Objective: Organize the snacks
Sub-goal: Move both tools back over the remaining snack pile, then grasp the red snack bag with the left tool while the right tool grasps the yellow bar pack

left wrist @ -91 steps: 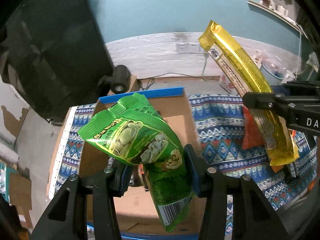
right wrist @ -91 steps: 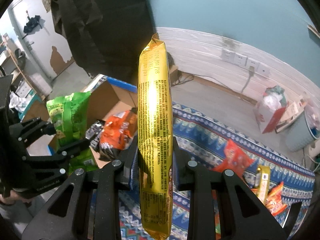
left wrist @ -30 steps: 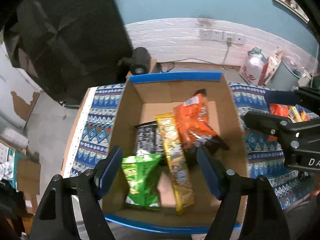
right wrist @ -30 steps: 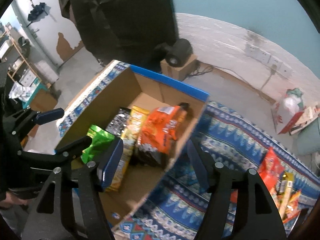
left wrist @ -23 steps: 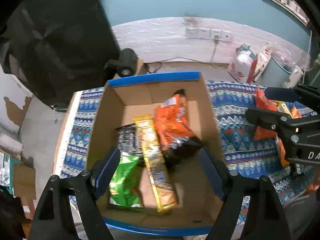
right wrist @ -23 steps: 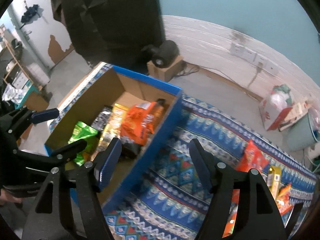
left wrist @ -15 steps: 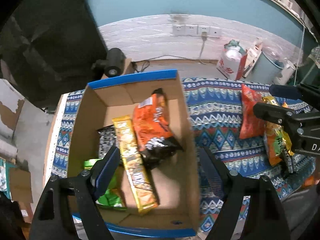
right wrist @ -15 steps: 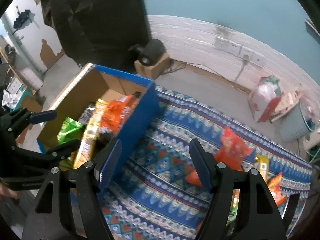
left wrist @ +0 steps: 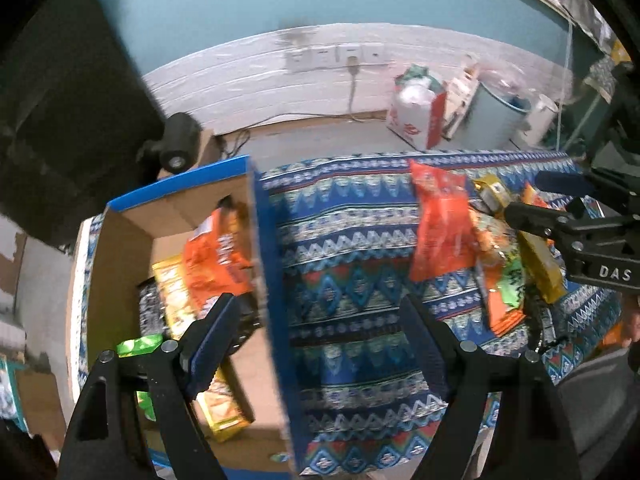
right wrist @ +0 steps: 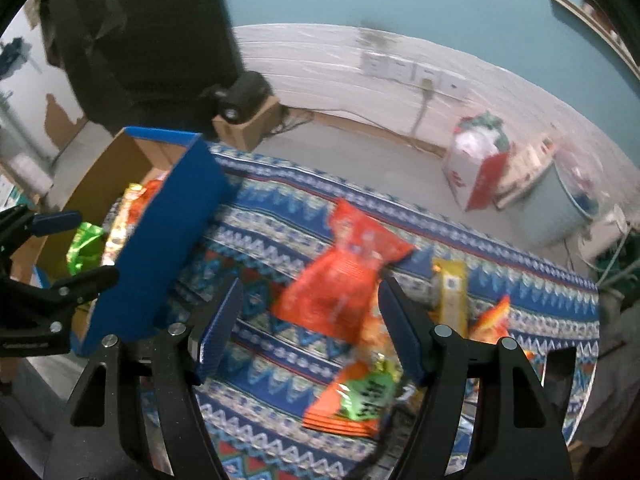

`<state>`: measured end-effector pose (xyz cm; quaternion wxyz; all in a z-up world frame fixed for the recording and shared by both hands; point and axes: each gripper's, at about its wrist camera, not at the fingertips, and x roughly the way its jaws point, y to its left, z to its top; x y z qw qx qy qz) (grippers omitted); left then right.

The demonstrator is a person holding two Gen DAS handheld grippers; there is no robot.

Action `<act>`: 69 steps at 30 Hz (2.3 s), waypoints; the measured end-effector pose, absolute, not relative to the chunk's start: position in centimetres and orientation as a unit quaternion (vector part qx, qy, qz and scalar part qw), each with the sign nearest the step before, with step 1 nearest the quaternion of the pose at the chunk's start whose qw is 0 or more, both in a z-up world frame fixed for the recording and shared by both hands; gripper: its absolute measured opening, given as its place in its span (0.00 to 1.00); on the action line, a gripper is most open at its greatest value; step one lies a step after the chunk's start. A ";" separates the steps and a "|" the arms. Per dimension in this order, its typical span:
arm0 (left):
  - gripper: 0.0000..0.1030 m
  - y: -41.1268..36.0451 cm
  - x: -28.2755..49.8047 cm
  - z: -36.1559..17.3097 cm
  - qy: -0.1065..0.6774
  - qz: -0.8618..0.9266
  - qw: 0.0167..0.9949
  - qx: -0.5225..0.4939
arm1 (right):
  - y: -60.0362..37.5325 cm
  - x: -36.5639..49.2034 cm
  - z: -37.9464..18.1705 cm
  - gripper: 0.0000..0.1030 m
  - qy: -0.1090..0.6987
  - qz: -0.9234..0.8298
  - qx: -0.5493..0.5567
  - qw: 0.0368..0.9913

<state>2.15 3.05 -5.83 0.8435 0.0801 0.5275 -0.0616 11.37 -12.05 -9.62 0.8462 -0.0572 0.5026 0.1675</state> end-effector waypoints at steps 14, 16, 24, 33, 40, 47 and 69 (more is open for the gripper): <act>0.83 -4.6 3.8 -7.8 0.540 -0.110 0.827 0.115 | -21.1 11.2 -12.2 0.69 0.533 0.103 -0.023 0.840; 0.83 -5.2 4.2 -8.6 0.546 -0.110 0.822 0.116 | -22.1 11.3 -12.7 0.69 0.538 0.099 -0.017 0.837; 0.83 -6.3 6.2 -11.5 0.573 -0.109 0.805 0.105 | -24.8 12.3 -16.1 0.69 0.568 0.086 -0.001 0.818; 0.83 -6.2 8.6 -13.9 0.599 -0.101 0.791 0.074 | -25.0 13.2 -19.5 0.59 0.601 0.092 0.002 0.794; 0.83 -7.0 10.1 -14.8 0.607 -0.104 0.786 0.053 | -24.6 13.9 -21.6 0.47 0.616 0.096 -0.005 0.782; 0.83 -8.2 11.7 -15.2 0.607 -0.104 0.787 0.029 | -24.8 14.5 -23.6 0.34 0.627 0.091 -0.011 0.773; 0.81 -10.1 15.5 -19.2 0.617 -0.086 0.782 0.014 | -26.4 15.0 -20.4 0.31 0.574 0.093 0.006 0.813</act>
